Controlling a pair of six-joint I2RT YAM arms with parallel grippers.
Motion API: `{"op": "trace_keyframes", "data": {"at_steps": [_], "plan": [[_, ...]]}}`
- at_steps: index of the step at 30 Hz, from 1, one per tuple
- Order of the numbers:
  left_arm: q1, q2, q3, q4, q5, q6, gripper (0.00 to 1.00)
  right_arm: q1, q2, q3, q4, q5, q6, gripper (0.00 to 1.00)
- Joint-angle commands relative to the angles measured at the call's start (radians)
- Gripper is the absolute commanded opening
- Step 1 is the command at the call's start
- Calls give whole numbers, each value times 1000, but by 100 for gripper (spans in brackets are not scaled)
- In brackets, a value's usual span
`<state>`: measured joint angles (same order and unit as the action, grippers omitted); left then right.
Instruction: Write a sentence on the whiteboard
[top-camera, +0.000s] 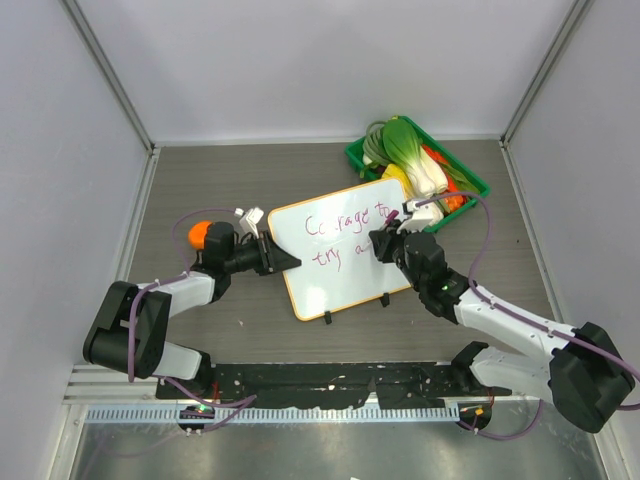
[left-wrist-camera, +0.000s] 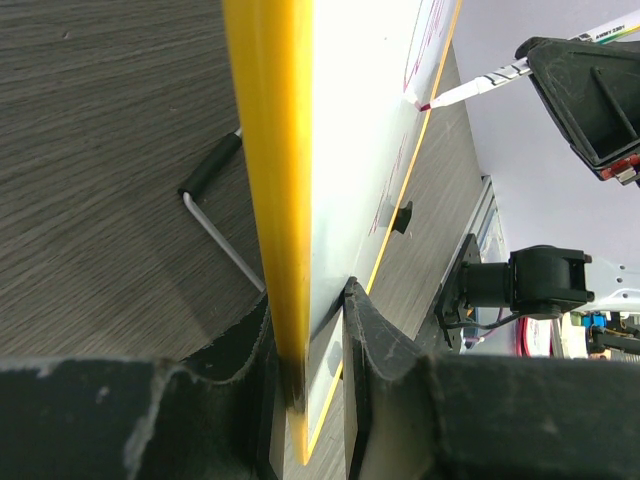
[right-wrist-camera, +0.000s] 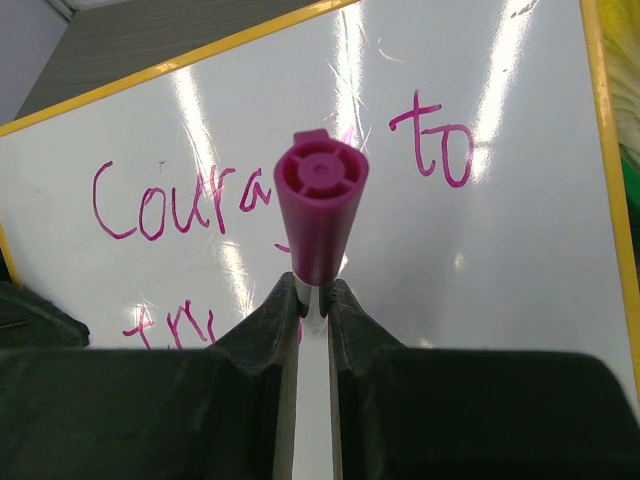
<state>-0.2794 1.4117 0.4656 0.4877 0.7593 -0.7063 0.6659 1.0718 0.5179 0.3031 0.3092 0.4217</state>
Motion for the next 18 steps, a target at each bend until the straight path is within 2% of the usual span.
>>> {"op": "trace_keyframes", "data": {"at_steps": [1,12,18], "plan": [[-10,35,-16,-141,-196,136,0,1,-9,5,-18,24,0,1],[-10,33,-18,-141,-198,137,0,0,-56,76,14,65,-17,1],[-11,33,-18,-141,-195,137,0,-8,-17,97,7,79,-23,1]]}}
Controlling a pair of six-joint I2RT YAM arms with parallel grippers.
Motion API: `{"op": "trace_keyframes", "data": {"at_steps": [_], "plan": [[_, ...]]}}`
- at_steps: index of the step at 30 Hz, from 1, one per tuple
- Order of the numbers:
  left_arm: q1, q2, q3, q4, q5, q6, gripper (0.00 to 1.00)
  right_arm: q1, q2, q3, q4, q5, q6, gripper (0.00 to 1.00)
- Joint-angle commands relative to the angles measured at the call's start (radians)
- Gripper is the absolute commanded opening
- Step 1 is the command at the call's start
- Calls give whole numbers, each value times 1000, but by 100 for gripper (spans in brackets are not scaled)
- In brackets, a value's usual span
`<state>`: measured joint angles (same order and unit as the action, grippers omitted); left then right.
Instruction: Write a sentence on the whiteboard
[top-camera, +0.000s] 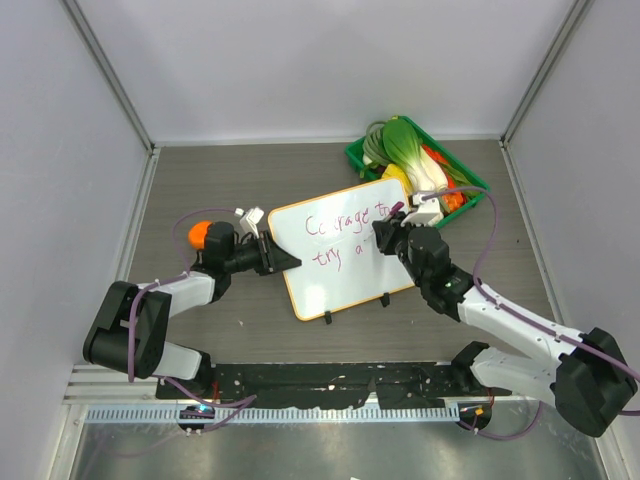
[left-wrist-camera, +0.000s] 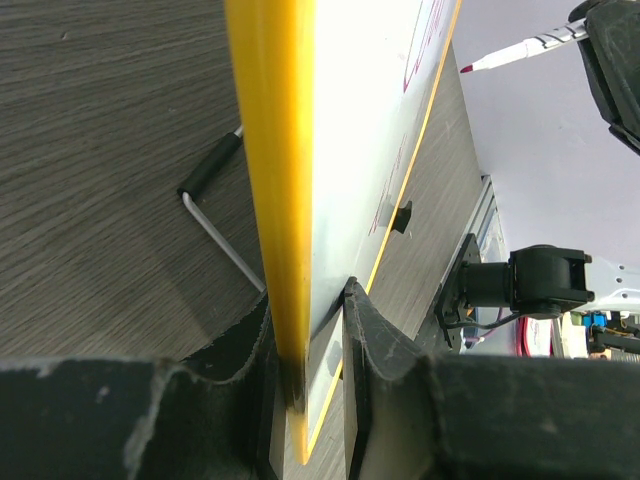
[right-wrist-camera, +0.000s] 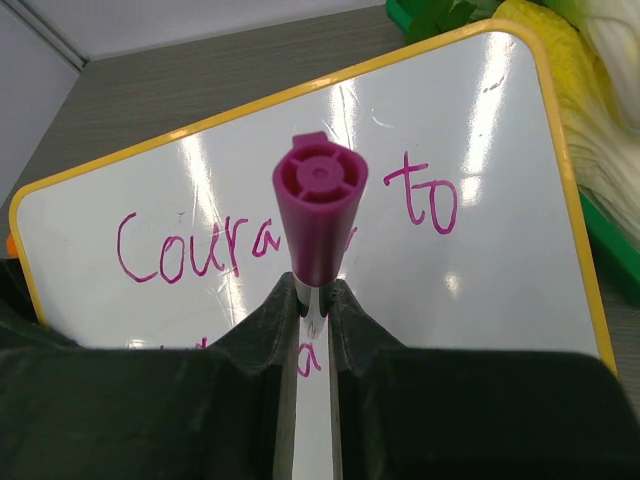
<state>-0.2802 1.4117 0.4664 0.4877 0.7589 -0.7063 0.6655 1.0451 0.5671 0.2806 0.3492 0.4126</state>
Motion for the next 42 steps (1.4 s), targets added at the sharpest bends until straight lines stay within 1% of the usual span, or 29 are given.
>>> {"op": "trace_keyframes", "data": {"at_steps": [1,13,19,31,42], "plan": [[-10,32,-20,-141,-197,137,0,-10,21,48,29,36,-9,1],[-10,35,-17,-143,-197,139,0,-18,53,25,22,48,2,1],[-10,35,-17,-143,-194,137,0,-21,73,22,22,19,5,1],[-10,32,-18,-143,-196,139,0,-21,56,-7,-7,-49,-1,1],[-10,33,-20,-141,-196,136,0,-21,7,-50,-46,-15,-2,1]]}}
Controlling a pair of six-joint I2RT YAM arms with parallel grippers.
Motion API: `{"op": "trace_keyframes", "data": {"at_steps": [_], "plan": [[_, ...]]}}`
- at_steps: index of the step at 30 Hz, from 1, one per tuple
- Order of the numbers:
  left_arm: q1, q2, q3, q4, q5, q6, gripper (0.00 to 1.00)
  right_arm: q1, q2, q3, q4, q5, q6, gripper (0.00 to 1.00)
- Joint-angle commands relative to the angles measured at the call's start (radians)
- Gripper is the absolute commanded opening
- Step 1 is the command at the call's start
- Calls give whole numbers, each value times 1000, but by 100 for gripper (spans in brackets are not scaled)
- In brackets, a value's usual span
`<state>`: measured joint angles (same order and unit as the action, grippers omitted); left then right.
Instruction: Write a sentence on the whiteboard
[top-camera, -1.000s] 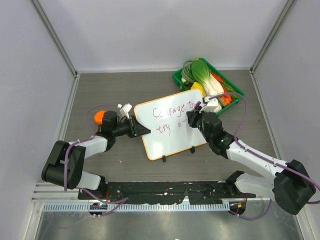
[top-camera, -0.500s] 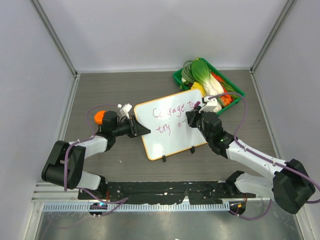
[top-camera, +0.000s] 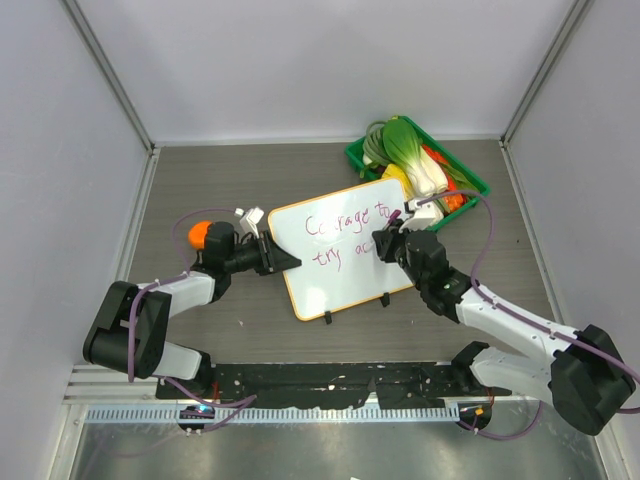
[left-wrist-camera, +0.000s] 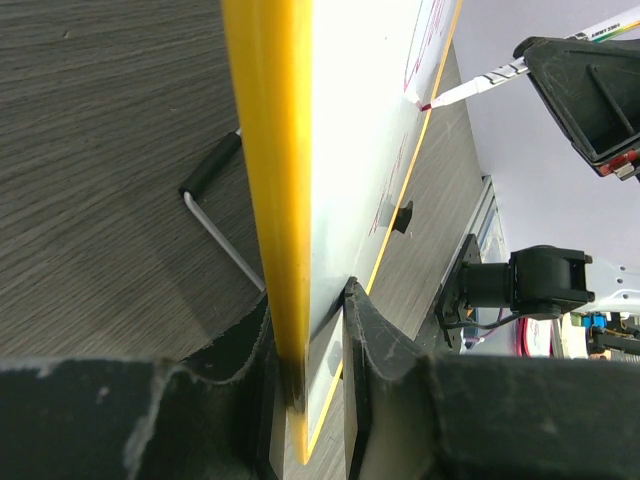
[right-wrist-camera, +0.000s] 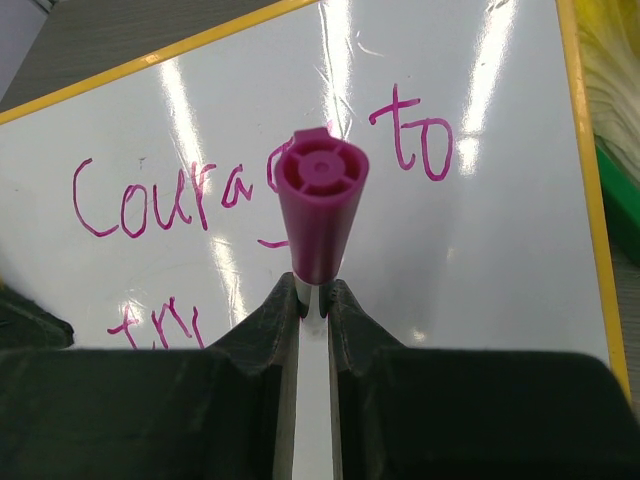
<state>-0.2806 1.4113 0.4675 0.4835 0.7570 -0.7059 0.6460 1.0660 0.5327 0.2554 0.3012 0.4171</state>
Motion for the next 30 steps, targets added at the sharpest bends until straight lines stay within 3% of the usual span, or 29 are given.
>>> {"op": "trace_keyframes", "data": {"at_steps": [1,17,30], "plan": [[-9,34,-23,-137,-196,137,0,0,-9,-14,-22,44,-6,1],[-9,35,-21,-137,-196,137,0,-3,55,112,1,96,-9,1],[-11,35,-20,-137,-194,137,0,-3,23,41,-59,62,-11,1]]}}
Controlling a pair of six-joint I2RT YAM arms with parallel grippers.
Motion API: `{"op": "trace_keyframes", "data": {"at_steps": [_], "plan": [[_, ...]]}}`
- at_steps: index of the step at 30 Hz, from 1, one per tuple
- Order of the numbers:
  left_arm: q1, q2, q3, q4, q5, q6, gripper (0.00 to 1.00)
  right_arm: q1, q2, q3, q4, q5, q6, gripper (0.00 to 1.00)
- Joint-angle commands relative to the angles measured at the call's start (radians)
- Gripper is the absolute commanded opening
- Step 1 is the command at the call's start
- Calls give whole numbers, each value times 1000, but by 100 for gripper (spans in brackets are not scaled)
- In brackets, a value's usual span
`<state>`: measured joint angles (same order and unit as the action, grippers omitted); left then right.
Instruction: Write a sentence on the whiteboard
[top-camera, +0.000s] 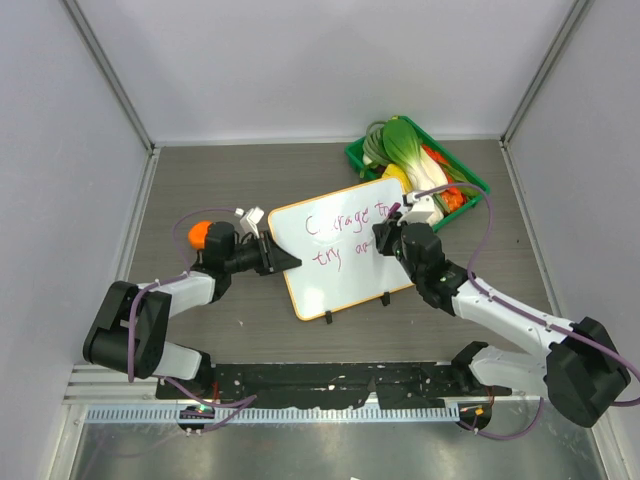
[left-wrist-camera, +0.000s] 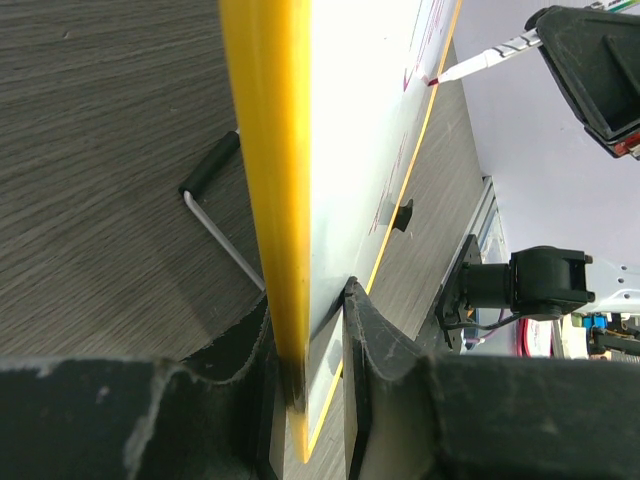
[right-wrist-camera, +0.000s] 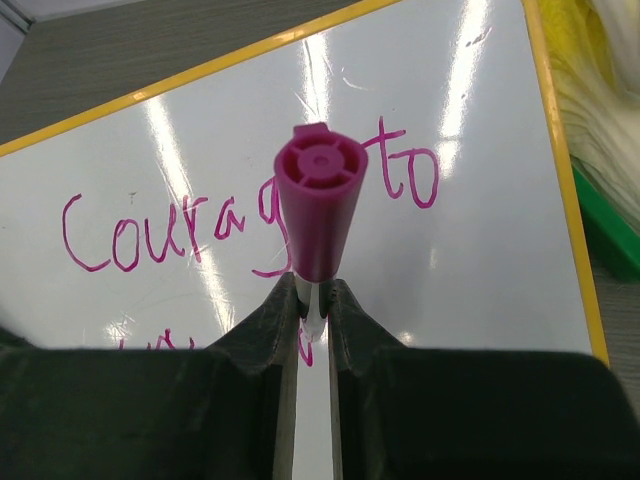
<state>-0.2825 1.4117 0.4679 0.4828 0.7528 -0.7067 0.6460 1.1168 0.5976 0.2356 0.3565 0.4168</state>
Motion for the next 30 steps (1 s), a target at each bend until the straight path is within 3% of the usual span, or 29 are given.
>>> {"op": "trace_keyframes", "data": {"at_steps": [1,15,30], "plan": [[-7,35,-20,-136,-190,138,0,-3,-32,-28,-47,4,-10,1],[-7,33,-21,-136,-193,138,0,-3,-80,-82,-96,-19,-9,1],[-7,36,-20,-138,-193,136,0,-6,-46,-39,14,-97,50,1]]}}
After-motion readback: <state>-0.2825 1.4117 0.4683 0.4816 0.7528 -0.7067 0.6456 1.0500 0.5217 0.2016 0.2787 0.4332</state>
